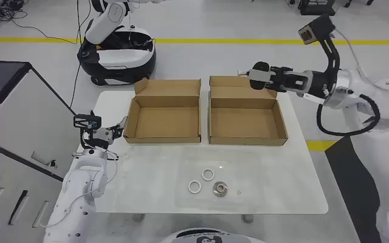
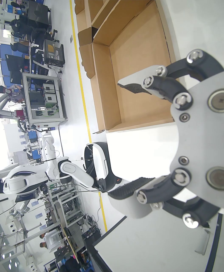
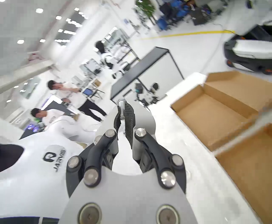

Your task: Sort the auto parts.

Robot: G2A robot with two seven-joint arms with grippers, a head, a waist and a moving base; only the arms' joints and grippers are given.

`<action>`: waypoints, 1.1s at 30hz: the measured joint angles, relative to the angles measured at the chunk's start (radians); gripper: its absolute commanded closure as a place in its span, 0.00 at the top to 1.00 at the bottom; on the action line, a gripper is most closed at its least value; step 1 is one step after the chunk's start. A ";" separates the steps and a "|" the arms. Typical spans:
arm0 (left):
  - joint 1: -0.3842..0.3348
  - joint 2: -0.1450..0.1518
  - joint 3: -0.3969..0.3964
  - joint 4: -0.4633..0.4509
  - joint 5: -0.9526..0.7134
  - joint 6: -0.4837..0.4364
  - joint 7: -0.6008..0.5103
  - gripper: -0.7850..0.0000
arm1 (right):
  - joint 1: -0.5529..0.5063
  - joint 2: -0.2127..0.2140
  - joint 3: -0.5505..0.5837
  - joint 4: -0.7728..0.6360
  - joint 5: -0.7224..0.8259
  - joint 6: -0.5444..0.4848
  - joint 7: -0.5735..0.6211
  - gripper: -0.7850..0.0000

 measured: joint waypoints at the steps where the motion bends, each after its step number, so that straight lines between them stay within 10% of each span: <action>1: 0.000 0.000 0.000 0.000 0.000 0.000 0.000 1.00 | 0.010 0.003 0.001 0.010 -0.029 0.014 0.026 0.00; 16: 0.000 0.000 0.000 0.000 0.000 0.000 0.000 1.00 | 0.501 -0.044 -0.317 0.300 -0.447 -0.133 0.306 0.00; 24: 0.000 0.000 0.000 0.000 0.000 0.000 0.000 1.00 | 0.776 -0.150 -0.642 0.540 -0.630 -0.266 0.386 0.00; 33: 0.000 0.000 0.000 0.000 0.000 0.000 0.000 1.00 | 0.842 -0.282 -0.921 0.790 -0.799 -0.319 0.344 0.00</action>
